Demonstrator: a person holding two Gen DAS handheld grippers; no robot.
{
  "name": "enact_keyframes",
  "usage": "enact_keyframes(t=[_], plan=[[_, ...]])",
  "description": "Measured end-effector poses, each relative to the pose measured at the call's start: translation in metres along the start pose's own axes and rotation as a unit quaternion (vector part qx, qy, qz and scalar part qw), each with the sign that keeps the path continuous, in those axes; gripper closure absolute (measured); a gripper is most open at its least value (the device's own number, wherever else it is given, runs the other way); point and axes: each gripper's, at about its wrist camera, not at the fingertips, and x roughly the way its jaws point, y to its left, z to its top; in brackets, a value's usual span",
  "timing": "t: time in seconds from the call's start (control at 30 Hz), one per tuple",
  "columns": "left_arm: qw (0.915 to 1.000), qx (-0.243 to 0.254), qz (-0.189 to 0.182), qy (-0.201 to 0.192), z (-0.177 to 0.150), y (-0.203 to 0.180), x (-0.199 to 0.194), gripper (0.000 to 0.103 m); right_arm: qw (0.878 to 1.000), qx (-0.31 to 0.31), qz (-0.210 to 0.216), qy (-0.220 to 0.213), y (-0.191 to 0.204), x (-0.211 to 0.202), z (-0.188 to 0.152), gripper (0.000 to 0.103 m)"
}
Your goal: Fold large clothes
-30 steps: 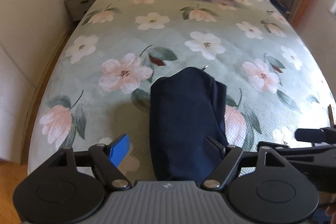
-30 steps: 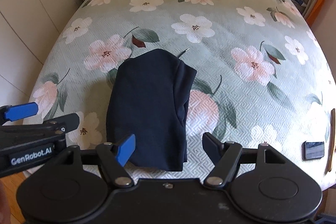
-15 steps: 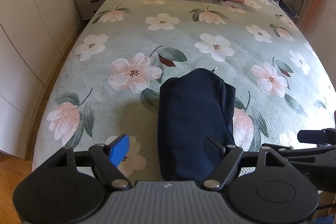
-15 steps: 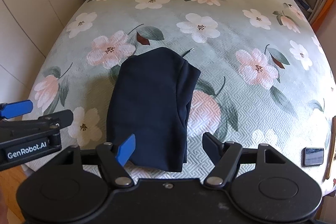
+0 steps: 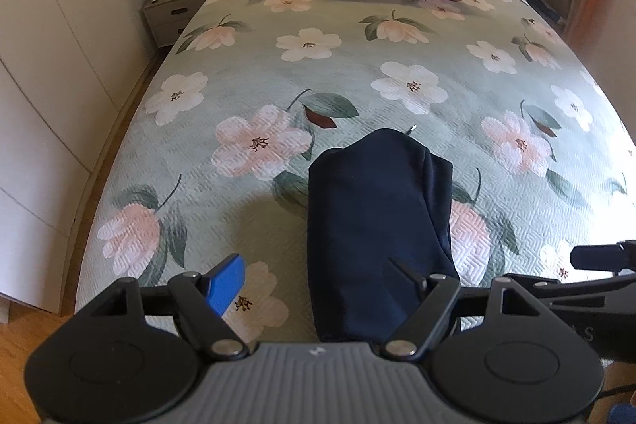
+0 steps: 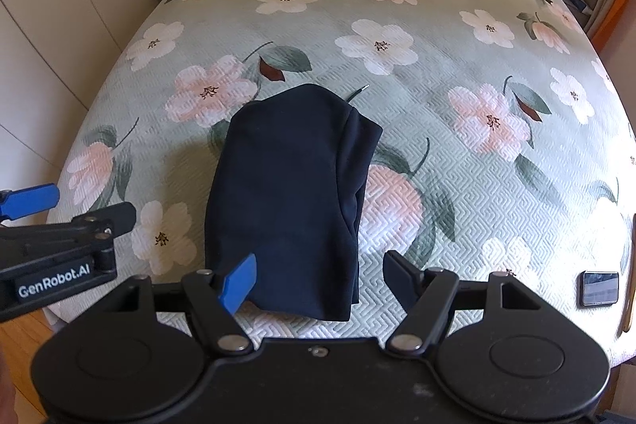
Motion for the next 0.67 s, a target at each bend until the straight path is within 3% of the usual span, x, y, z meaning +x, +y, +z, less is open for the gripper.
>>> enact_keyframes(t=[0.3, 0.4, 0.67], plan=[[0.9999, 0.012, -0.006, -0.001, 0.0031, -0.0001, 0.0033, 0.022, 1.0, 0.006, 0.0, 0.003, -0.0006, 0.0014, 0.0006, 0.018], [0.9998, 0.019, 0.007, -0.008, 0.0048, 0.0, 0.0038, 0.022, 1.0, 0.006, 0.0, 0.004, -0.0008, 0.002, 0.0009, 0.018], [0.9971, 0.025, 0.036, -0.062, 0.0063, 0.0077, -0.0027, 0.021, 1.0, 0.004, -0.004, 0.005, -0.0038, 0.004, 0.0022, 0.018]])
